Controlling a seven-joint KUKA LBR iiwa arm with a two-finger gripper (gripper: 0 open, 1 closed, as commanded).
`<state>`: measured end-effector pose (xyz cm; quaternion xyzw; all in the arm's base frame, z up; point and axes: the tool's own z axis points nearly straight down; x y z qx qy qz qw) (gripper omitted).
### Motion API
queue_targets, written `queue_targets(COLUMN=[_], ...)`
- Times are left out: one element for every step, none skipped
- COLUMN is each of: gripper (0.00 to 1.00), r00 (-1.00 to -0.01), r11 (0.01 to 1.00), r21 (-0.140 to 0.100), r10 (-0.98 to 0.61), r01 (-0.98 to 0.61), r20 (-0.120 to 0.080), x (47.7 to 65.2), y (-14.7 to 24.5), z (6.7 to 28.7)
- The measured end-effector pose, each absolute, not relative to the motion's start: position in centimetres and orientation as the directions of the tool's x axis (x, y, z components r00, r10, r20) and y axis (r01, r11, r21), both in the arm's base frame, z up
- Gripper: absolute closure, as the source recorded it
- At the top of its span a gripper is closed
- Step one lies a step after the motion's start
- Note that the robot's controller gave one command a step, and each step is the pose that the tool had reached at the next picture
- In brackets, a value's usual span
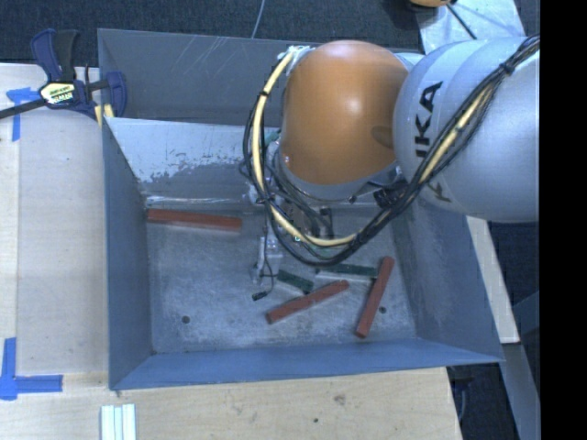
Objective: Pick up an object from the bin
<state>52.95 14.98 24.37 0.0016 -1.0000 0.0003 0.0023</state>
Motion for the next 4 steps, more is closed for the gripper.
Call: queue_targets(gripper=[0.0, 0.0, 0.0, 0.0], r00=[-1.0, -0.995, -1.0, -0.93], r11=[1.0, 0.995, 1.0, 0.93], r21=[0.001, 0.0, 0.0, -0.001], r10=[-0.001, -0.102, 0.023, -0.368], r01=[-0.001, -0.102, 0.023, -0.368], r20=[-0.003, -0.007, -0.001, -0.003], x=[53.1, 56.3, 55.9, 53.1], y=[14.9, 10.3, 3.6, 3.5], z=[24.8, 17.3, 16.0, 13.4])
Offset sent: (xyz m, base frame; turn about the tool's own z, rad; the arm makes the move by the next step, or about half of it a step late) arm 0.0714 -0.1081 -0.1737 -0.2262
